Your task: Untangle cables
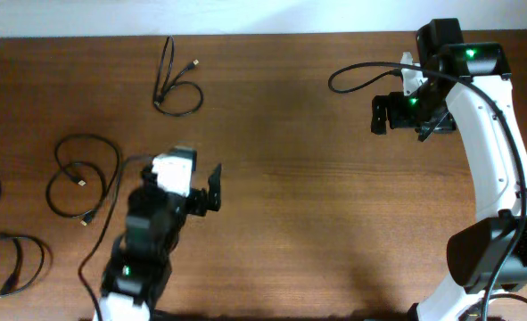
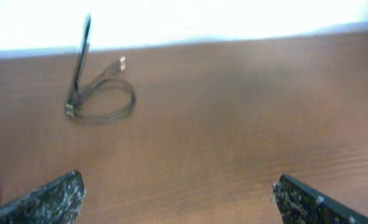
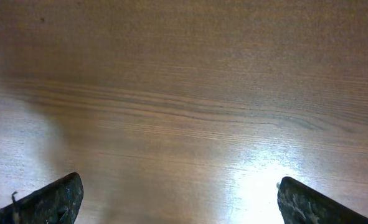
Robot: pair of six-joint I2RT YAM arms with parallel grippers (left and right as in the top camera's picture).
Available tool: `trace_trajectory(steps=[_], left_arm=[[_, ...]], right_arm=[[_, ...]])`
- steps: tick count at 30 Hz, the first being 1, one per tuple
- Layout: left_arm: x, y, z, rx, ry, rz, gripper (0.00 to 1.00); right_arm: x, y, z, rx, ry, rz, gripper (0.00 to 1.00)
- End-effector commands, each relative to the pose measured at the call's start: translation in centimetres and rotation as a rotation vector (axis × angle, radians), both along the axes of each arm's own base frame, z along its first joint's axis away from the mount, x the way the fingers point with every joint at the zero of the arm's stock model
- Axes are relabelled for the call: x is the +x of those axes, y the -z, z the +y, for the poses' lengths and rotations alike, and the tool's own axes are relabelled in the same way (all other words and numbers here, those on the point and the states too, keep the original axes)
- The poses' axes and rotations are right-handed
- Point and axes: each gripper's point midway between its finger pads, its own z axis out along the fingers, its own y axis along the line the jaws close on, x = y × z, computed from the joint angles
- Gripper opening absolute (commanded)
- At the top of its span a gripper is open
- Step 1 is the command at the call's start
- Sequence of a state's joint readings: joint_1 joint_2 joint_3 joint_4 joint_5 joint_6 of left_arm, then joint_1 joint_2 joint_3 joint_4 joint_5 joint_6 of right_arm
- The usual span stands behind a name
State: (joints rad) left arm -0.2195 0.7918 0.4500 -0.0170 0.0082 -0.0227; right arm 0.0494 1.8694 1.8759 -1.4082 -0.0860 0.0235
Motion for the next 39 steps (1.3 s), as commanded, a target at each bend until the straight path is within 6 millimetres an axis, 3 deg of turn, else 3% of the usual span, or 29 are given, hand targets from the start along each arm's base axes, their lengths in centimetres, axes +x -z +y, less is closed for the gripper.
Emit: trace_trajectory(steps=[1,6,11,15,25,29,39], left_arm=[[-1.8,-1.6,0.1,-0.063,0.014,-0.195,0.99],[-4.6,-4.6,1.1,-0.173,-0.009,-0.555,0.99],[-5.2,-5.0,2.1,-0.194,-0.056,-0.579,0.99],[-5.4,-3.7,3.1,-0.177,-0.116,-0.532,0.99],[-6.2,3.2,6.0,-0.061,-0.231,-0.279,0.99],[-6.3,3.3,5.1,0.080,-0.127,-0.292,0.99],[-6.3,3.3,5.4,0.090,-0.138,-0.293,0.99]], right_arm=[[-0.1,0.0,0.0,-0.008,0.001,0.000,0.99],[-0.1,0.0,0.0,-0.008,0.001,0.000,0.99],[-0.1,0.0,0.0,-0.008,0.001,0.000,0.99],[-0.1,0.0,0.0,-0.008,0.001,0.000,0.99],[-0.1,0.0,0.0,-0.008,0.001,0.000,0.99],[-0.1,0.0,0.0,-0.008,0.001,0.000,0.99],[-0.1,0.0,0.0,-0.008,0.001,0.000,0.99]])
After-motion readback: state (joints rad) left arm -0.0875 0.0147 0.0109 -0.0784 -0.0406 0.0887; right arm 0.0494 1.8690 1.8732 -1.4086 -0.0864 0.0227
